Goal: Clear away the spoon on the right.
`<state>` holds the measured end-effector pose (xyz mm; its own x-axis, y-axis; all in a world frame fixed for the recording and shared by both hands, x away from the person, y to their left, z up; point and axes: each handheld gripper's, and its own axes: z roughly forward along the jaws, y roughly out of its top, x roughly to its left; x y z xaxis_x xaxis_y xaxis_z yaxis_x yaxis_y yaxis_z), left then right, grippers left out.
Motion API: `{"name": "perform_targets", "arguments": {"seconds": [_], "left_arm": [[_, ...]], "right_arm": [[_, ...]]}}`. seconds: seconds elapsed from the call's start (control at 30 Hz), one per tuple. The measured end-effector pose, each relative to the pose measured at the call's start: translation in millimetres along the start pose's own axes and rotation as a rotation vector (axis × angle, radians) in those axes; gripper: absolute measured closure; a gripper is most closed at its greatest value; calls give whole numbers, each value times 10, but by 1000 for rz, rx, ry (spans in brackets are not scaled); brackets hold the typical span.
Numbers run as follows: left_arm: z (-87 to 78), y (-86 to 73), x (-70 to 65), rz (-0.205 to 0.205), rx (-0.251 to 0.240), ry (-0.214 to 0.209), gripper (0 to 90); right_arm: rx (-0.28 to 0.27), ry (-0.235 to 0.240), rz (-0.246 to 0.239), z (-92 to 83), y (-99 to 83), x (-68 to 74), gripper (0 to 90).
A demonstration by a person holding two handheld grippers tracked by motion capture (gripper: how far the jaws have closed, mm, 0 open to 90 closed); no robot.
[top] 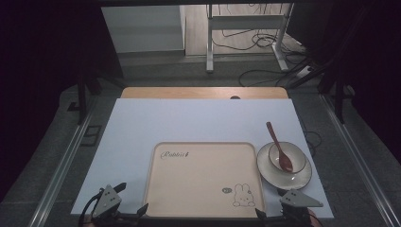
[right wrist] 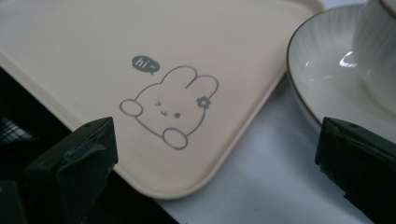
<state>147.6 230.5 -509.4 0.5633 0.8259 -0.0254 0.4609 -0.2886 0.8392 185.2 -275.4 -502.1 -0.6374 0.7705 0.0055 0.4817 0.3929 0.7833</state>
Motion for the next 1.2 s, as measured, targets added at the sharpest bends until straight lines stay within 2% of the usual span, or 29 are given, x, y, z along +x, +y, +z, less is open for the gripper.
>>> {"name": "perform_targets", "arguments": {"seconds": [0.1, 0.23, 0.37, 0.53, 0.73, 0.9, 1.07, 1.2], "left_arm": [[-8, -1, 8, -8, -6, 2, 0], [-8, -4, 20, -21, -10, -1, 0], [-1, -3, 9, -18, -6, 0, 0], [-5, -6, -4, -17, -6, 20, 0], [-12, -8, -15, -17, -14, 25, 0], [-5, -9, -31, -9, -23, 13, 0], [7, -8, -23, -29, -13, -16, 0], [12, -20, -31, -26, -29, -12, 0]], "right_arm": [[-16, -16, -9, -2, 6, 16, 0], [-27, -41, 4, 8, 11, 8, 0], [-26, -36, 3, 19, 13, 2, 0], [-7, -32, -12, 43, 10, 12, 0], [-24, -9, -11, 35, 24, 5, 0], [-30, -1, -8, 37, 30, 1, 0], [-27, 2, -13, 38, 42, 4, 0], [-41, -1, -16, 27, 59, 1, 0]]}}
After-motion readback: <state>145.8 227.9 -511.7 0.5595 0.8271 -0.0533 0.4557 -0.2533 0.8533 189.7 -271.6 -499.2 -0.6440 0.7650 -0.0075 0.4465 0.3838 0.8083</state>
